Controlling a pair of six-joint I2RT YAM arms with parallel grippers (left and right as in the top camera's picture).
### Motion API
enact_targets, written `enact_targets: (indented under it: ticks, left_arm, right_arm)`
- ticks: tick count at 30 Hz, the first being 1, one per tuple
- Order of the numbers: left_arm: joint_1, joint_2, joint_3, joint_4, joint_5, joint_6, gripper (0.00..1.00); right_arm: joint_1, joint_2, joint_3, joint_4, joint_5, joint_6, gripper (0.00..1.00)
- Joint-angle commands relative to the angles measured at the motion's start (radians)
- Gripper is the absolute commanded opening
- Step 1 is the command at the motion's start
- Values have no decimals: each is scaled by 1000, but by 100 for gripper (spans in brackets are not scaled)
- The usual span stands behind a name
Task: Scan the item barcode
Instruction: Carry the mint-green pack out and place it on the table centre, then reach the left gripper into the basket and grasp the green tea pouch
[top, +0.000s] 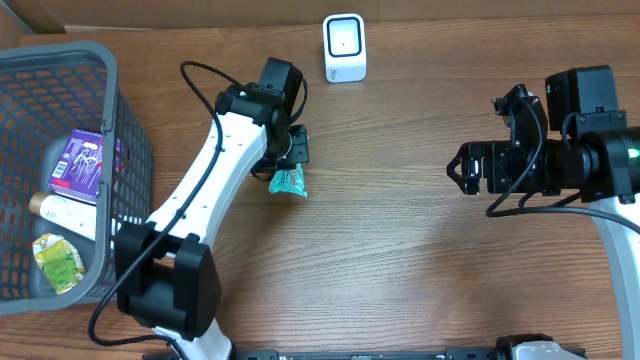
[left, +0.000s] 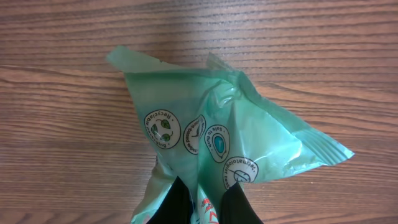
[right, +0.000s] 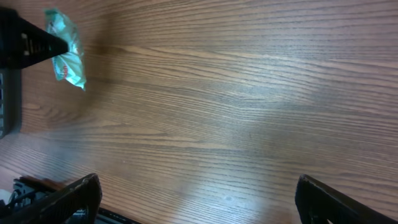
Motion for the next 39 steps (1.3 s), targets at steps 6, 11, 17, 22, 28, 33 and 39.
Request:
enact_targets:
  ticks: [6, 11, 17, 22, 28, 33, 39]
  left_arm:
    - [-32, 39, -4, 24, 34, -20, 29]
    - [-32, 38, 2, 35, 27, -20, 45]
    - [31, -5, 207, -106, 5, -20, 47]
    - [123, -105, 495, -292, -124, -8, 47]
    - [326, -258, 640, -452, -223, -22, 74]
    - [583, -321, 639, -560, -235, -29, 82]
    - [878, -323, 456, -566, -234, -32, 83]
  right_arm:
    - [5, -7, 15, 2, 6, 6, 100]
    - [5, -7, 15, 5, 6, 6, 100]
    - [5, -7, 15, 2, 6, 6, 100]
    - [5, -7, 15, -2, 6, 6, 100]
    - [5, -7, 15, -2, 6, 6, 100]
    - [5, -7, 15, -2, 6, 6, 100]
    - [5, -7, 15, -1, -12, 6, 100]
